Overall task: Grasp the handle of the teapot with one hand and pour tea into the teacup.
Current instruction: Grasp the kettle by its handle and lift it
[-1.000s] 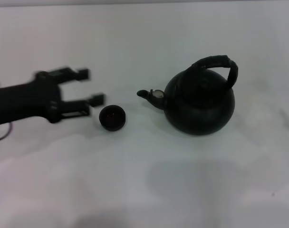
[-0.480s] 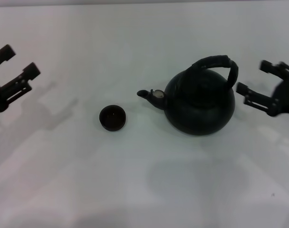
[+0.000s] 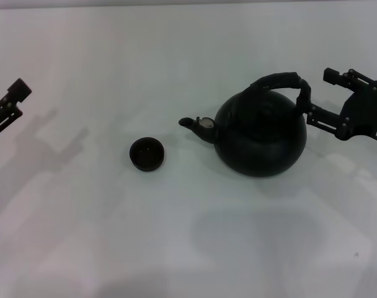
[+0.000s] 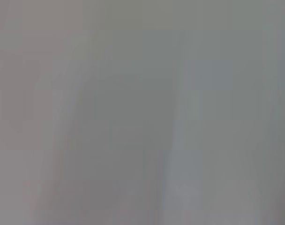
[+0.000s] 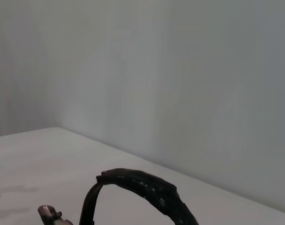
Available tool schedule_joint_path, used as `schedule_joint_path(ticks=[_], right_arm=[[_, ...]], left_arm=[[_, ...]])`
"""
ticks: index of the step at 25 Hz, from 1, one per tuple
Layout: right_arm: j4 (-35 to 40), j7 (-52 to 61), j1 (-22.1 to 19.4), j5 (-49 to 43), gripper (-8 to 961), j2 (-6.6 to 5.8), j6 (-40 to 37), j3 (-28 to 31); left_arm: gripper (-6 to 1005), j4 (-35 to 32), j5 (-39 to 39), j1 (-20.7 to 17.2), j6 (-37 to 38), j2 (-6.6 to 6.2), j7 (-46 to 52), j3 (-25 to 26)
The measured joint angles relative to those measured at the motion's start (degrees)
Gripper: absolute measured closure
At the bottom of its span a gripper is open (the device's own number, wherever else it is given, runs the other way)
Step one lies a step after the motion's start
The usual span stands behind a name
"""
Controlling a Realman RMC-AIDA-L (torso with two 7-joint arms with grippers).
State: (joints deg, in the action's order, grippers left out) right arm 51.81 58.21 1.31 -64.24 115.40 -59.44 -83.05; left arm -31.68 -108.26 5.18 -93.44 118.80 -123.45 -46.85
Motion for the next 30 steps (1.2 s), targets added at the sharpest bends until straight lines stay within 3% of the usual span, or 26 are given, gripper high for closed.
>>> schedule_joint_path(ticks=[7,15,20,26,30], right_arm=[[-0.7,0.0,0.8,0.0,125,0.14,0.3,-0.2],[-3.8,0.0,3.5,0.6,435,0.36,0.4,-0.8],[-4.3,-0.4,4.0,1.0,494,0.31,0.8,-0.4],[-3.7,-1.0,3.6,1.2,709,0.15,0.8,-0.4],[-3.6,-1.0,3.6,1.3,738,0.13,0.9,-0.4]], left_arm=[[163,0.7,0.4,2.1,2.0,-0.14,0.0,0.0],[165,0.8,0.6,2.8,3.4,-0.24,-0.1,0.0],[165,0.7,0.6,2.9,4.3,-0.27,-0.1,0.1],[165,0.4,0.6,3.2,5.8,-0.33,-0.1,0.1],[165,0.5,0.6,3.7,6.5,-0.36,-0.1,0.1]])
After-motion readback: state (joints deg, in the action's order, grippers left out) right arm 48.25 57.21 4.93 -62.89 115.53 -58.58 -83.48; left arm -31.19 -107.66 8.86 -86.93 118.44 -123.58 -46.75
